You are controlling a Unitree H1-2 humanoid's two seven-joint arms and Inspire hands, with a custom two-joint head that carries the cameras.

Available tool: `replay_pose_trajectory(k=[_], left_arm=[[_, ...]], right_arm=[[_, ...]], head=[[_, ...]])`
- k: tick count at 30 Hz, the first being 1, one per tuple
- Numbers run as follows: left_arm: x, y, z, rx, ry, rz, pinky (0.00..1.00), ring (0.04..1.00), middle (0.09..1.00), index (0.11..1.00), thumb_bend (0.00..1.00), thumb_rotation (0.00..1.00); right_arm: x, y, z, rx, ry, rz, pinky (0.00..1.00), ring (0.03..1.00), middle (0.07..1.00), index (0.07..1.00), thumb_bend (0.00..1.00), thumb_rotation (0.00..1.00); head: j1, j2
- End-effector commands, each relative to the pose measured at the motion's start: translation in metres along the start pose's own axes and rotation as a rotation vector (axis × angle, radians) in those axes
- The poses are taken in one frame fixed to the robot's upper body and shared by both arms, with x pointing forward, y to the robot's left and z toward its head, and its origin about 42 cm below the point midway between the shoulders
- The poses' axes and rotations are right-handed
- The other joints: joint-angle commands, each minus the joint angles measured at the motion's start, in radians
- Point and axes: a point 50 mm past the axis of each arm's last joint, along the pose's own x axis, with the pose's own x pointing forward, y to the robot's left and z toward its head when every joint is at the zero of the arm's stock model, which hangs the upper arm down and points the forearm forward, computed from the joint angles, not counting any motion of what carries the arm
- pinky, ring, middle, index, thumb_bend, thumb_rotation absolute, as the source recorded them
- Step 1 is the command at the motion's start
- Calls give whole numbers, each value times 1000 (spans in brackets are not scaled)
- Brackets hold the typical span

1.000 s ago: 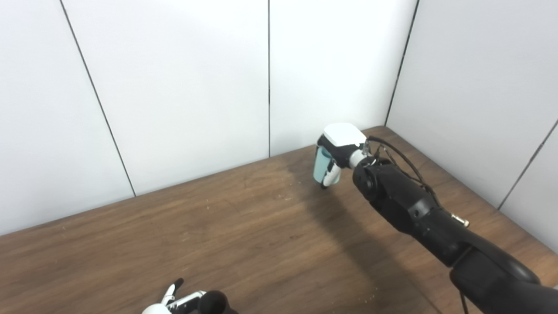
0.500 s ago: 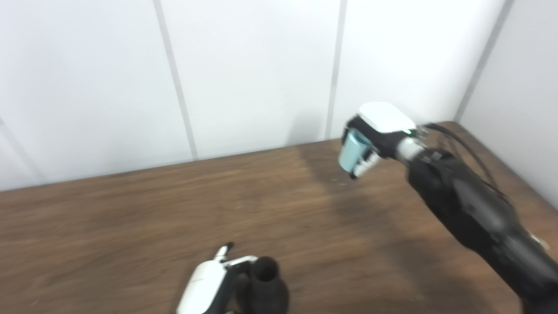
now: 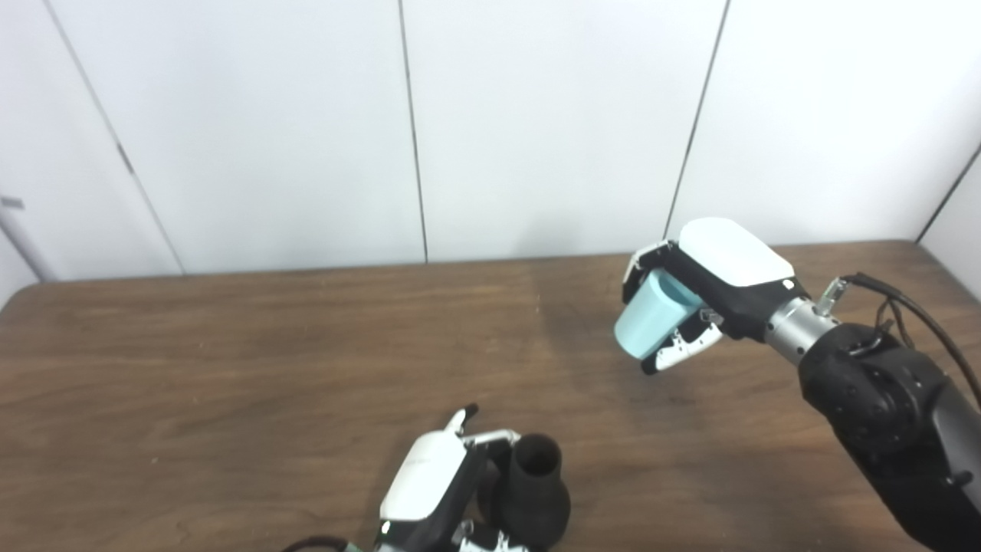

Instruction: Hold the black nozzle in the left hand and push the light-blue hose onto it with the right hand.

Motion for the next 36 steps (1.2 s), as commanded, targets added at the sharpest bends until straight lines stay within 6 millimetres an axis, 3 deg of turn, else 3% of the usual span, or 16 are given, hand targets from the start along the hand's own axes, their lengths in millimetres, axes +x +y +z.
replay_pose_trajectory(k=[1, 15, 24, 36], left_arm=[[-11, -29, -20, 17, 139, -148, 1000, 585, 518, 472, 518, 0], [-12, -20, -23, 47, 147, -121, 1000, 614, 501, 483, 519, 0], [-17, -8, -30, 67, 164, -111, 1000, 622, 522, 467, 517, 0], [-26, 5, -40, 71, 183, -119, 1000, 609, 491, 488, 520, 0]], right_arm=[[-1, -21, 9, -15, -42, -69, 378, 422, 478, 499, 503, 0], [-13, -26, 34, 16, -65, -50, 388, 428, 475, 497, 503, 0], [-11, -29, 39, 28, -80, -60, 453, 428, 484, 500, 503, 0], [-8, -27, 41, 48, -84, -68, 459, 430, 483, 498, 504, 0]], head=[[12, 6], [82, 69], [86, 89], [73, 94]])
